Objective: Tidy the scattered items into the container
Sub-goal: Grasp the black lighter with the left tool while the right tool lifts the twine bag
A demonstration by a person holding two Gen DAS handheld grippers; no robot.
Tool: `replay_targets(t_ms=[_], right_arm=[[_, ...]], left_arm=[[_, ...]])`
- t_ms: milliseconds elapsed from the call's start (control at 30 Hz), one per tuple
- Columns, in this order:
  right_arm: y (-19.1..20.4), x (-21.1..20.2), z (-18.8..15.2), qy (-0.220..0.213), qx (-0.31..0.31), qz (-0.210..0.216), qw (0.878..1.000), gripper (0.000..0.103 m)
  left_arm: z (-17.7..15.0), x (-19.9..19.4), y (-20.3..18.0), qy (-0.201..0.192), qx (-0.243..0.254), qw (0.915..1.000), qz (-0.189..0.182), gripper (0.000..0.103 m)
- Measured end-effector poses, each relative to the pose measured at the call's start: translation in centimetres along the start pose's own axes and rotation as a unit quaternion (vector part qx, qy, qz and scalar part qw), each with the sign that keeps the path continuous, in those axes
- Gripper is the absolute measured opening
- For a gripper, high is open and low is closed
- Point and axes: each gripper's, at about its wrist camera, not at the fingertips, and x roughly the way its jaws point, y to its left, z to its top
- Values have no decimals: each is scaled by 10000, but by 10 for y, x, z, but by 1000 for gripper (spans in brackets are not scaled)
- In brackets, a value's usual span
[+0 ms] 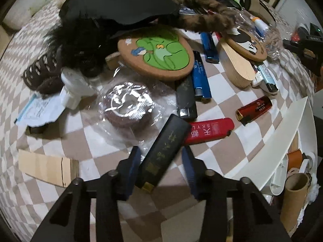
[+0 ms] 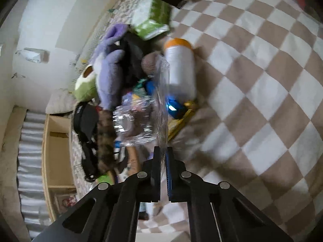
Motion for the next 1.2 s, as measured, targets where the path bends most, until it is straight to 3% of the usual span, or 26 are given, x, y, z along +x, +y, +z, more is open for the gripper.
replay_targets(t_ms=[333,600,833,1200], right_arm=[[13,-9,-2,102,-83,347,9993,5],[10,-29,3,-76,74,680,9976,5],[33,-46,-1,-176,-191,1071,9939,5],[95,-56,-49,404,-1208,1917,9732,5]], left_arm=[[-2,-9,-1,69,-248,9994,-215,26],[-4,-44,2,-473,-492,9968,-412,19],[-5,-69,-1,-859,-629,9929,-531,18],[-15,-121,-15,-1567,-648,9820,-833,18]])
